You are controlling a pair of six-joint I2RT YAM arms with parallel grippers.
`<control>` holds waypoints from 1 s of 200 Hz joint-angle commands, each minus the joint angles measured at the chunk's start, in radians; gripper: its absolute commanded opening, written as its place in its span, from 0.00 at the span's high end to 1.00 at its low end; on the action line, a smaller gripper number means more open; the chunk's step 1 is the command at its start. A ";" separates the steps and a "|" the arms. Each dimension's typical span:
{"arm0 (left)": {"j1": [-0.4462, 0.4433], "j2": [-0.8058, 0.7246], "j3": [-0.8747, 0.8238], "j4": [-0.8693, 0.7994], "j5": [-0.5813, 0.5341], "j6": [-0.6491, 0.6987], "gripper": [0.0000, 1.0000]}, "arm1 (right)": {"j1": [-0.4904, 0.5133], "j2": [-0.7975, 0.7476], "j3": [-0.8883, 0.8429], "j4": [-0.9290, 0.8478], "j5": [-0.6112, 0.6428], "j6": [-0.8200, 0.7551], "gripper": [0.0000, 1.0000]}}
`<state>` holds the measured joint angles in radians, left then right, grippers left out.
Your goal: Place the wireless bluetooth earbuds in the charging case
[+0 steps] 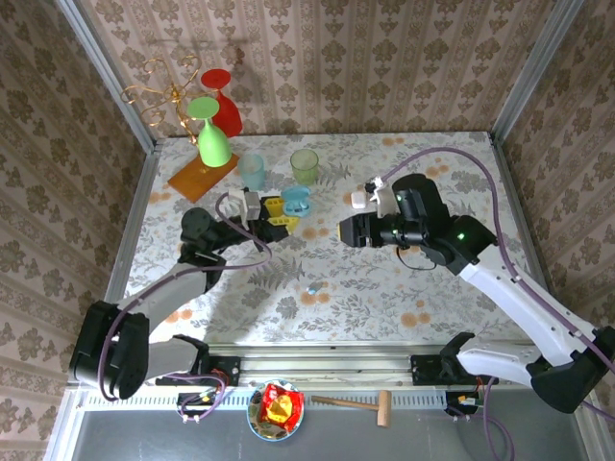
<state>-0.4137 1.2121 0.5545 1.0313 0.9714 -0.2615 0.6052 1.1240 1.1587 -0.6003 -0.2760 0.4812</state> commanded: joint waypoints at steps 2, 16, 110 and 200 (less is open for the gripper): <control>0.019 -0.061 -0.014 0.000 -0.007 0.005 0.75 | 0.017 0.022 -0.122 0.040 0.099 0.073 0.41; 0.027 -0.089 -0.018 -0.026 -0.014 0.018 0.74 | 0.045 0.054 -0.181 0.087 0.122 0.111 0.42; 0.044 -0.173 -0.039 -0.133 -0.025 0.078 0.74 | 0.266 0.452 -0.253 0.383 -0.004 0.479 0.53; 0.049 -0.175 -0.022 -0.133 0.005 0.073 0.74 | 0.290 0.595 -0.240 0.439 0.029 0.573 0.60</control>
<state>-0.3721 1.0534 0.5190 0.8810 0.9497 -0.2035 0.8886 1.6909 0.9047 -0.1741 -0.2661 1.0203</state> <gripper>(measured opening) 0.333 0.405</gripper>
